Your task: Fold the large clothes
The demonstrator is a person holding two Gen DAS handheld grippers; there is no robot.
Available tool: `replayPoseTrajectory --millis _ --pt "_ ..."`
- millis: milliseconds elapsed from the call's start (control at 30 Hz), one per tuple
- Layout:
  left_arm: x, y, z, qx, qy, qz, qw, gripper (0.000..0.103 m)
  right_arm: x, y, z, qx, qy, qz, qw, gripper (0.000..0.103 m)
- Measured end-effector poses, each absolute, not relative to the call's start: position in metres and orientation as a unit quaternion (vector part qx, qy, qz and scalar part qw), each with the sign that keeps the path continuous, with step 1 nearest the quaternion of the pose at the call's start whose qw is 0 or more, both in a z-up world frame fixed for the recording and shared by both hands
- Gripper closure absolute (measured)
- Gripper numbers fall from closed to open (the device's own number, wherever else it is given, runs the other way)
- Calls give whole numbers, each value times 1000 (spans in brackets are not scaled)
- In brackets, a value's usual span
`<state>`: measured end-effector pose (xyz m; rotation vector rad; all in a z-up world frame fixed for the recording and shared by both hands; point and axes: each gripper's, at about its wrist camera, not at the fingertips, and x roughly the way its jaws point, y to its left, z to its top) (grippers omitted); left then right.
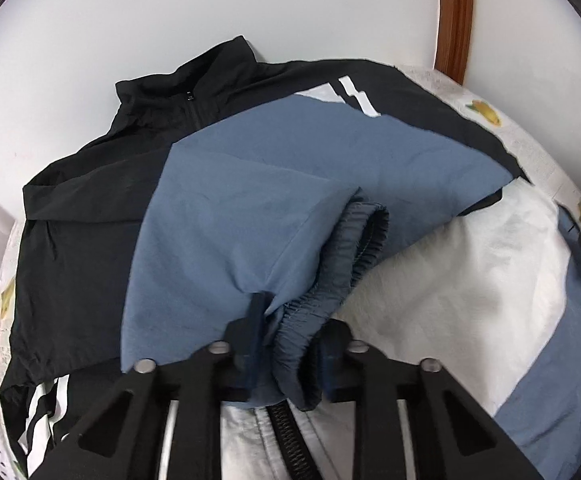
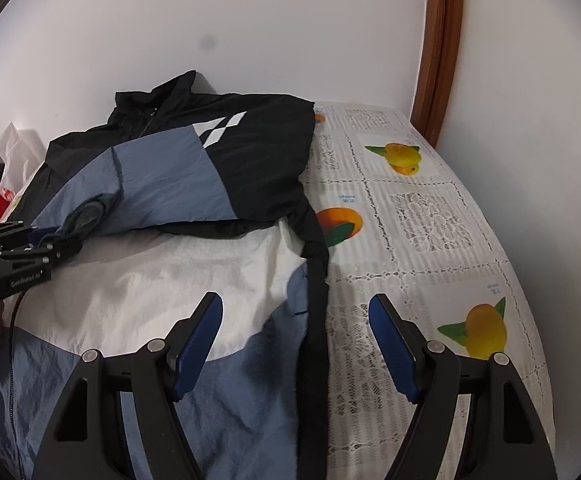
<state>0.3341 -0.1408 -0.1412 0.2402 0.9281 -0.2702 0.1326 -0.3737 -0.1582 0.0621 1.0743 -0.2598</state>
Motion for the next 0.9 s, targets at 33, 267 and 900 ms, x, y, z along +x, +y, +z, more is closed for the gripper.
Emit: replayPoseTrajectory --millis 33,267,900 --pt "334 -138 -138 112 443 -130 880 89 134 -370 -156 27 509 -121 852 28" --pt "328 -96 -97 75 410 -104 903 91 149 -336 -134 1 496 -98 863 28" --pt "367 66 -124 -50 431 41 900 78 241 -304 -172 -4 506 -98 857 28"
